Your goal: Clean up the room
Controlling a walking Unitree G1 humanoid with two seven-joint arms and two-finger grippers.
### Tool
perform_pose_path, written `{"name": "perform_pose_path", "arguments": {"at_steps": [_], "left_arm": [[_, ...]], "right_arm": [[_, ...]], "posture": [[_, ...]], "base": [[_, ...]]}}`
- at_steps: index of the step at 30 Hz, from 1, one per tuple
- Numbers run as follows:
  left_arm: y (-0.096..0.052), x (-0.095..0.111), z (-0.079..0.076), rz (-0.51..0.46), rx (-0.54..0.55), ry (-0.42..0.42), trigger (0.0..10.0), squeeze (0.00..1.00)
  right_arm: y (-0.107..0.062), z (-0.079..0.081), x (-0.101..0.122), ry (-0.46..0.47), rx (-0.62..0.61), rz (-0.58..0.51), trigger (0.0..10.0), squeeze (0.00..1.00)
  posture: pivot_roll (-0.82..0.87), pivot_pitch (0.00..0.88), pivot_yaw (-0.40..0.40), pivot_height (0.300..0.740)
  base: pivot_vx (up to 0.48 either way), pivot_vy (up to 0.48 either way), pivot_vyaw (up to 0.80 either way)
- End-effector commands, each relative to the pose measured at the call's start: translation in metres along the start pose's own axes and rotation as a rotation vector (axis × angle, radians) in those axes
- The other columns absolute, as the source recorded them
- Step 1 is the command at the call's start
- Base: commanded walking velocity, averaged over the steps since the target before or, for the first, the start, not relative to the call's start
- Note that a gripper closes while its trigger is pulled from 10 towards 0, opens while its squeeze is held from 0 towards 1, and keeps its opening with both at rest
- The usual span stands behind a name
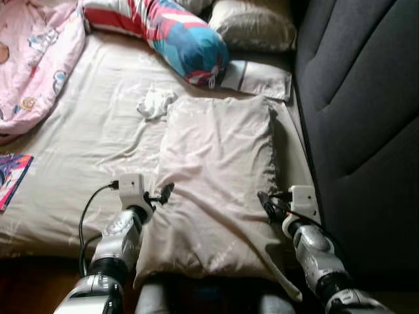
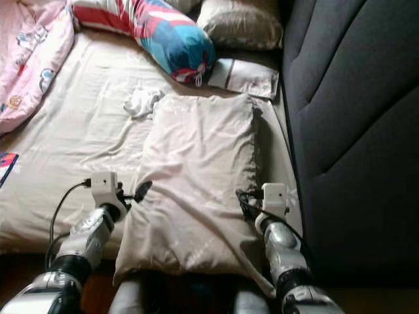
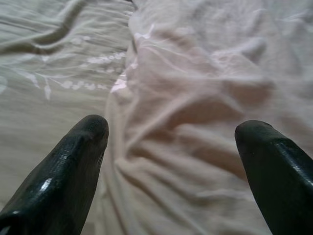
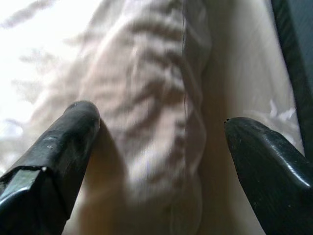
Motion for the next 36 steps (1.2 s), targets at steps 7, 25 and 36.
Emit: {"name": "perform_pose_path", "arguments": {"at_steps": [7, 25, 36], "left_arm": [[-0.011, -0.030, 0.018, 0.091, 0.039, -0.004, 10.0, 0.00], [-0.020, -0.036, 0.032, 0.126, 0.007, -0.117, 10.0, 0.00], [-0.025, -0.059, 0.019, 0.171, -0.043, -0.187, 10.0, 0.00]], "right_arm": [[-0.010, 0.005, -0.035, 0.039, 0.076, 0.115, 10.0, 0.00], [-0.022, 0.024, -0.054, 0.194, 0.249, 0.153, 10.0, 0.00], [-0.035, 0.053, -0.065, 0.238, 0.388, 0.155, 10.0, 0.00]], "posture": [[-0.09, 0.433, -0.033, 0.662], [-0.12, 0.531, -0.064, 0.662], [-0.17, 0.572, -0.101, 0.662]], "base": [[0.000, 0.000, 0.00], [0.000, 0.000, 0.00], [0.000, 0.000, 0.00]]}}
Point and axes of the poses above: a point about 5 cm out from each wrist's last joint towards the gripper, its own y axis pointing out of the wrist towards the gripper, its own x axis along the axis of the wrist's last joint, z = x × y, the point moved 6 cm from there along y, pointing out of the wrist towards the gripper, and after that the axes turned 12 degrees about -y, right-handed, at the moved point
